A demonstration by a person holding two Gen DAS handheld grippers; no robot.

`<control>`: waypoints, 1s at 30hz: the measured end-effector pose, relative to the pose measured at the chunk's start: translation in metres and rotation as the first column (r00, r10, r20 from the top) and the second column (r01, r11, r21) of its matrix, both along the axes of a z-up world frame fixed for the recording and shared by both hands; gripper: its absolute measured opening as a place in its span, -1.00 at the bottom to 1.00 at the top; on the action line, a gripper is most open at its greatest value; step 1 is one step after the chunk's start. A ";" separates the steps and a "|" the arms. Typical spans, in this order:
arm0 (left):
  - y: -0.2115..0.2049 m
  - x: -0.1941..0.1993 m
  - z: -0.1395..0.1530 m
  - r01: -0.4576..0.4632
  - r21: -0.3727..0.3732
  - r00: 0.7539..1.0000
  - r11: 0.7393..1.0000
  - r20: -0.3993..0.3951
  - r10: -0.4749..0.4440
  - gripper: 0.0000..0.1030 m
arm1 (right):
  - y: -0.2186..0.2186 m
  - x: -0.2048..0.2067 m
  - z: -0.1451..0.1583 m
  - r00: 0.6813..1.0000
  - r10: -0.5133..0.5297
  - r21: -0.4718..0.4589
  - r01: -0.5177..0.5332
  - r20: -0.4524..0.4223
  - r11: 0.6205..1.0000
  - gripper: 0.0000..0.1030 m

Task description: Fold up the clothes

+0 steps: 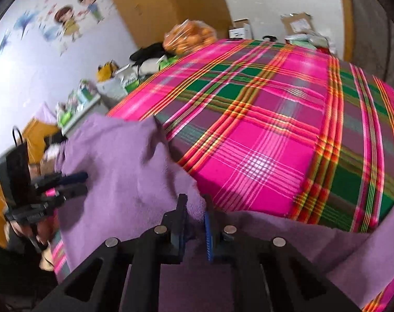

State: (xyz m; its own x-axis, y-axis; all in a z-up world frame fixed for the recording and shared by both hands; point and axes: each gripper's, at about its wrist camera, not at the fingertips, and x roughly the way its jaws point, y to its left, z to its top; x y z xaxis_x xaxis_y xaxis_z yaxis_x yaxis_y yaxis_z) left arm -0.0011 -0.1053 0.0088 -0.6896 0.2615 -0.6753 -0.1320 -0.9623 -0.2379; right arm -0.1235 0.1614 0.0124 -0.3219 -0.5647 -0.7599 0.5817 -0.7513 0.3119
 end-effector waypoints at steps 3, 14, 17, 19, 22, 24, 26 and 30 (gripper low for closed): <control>-0.001 0.001 -0.001 -0.002 0.009 1.000 1.000 -0.001 0.002 -0.30 | 0.017 0.004 0.007 0.997 -0.072 -0.035 0.071 -0.018 0.997 -0.65; 0.018 0.004 0.013 0.026 0.019 0.997 0.999 -0.067 -0.025 -0.30 | 0.109 0.030 0.023 0.889 -0.439 0.040 0.447 -0.133 0.894 -0.33; 0.029 -0.002 0.010 0.043 0.002 0.998 0.999 -0.052 -0.043 -0.30 | 0.112 0.030 0.011 0.863 -0.492 0.082 0.502 -0.119 0.861 -0.33; 0.033 -0.006 0.005 0.050 0.005 0.998 0.999 -0.023 -0.050 -0.30 | 0.111 0.029 0.006 0.852 -0.512 0.093 0.522 -0.112 0.848 -0.33; 0.031 -0.009 0.001 0.049 0.030 0.999 0.998 0.001 -0.049 -0.30 | 0.107 0.028 0.001 0.838 -0.535 0.107 0.545 -0.106 0.832 -0.33; 0.030 -0.009 0.000 0.047 0.040 0.999 0.998 0.007 -0.047 -0.30 | 0.100 0.026 0.000 0.832 -0.543 0.118 0.554 -0.113 0.824 -0.33; 0.031 -0.008 -0.001 0.047 0.039 0.999 0.998 0.007 -0.047 -0.30 | 0.093 0.022 0.000 0.825 -0.551 0.135 0.564 -0.123 0.814 -0.33; 0.028 -0.007 -0.001 0.048 0.055 0.999 0.997 0.008 -0.048 -0.30 | 0.086 0.016 -0.008 0.820 -0.552 0.191 0.572 -0.150 0.798 -0.33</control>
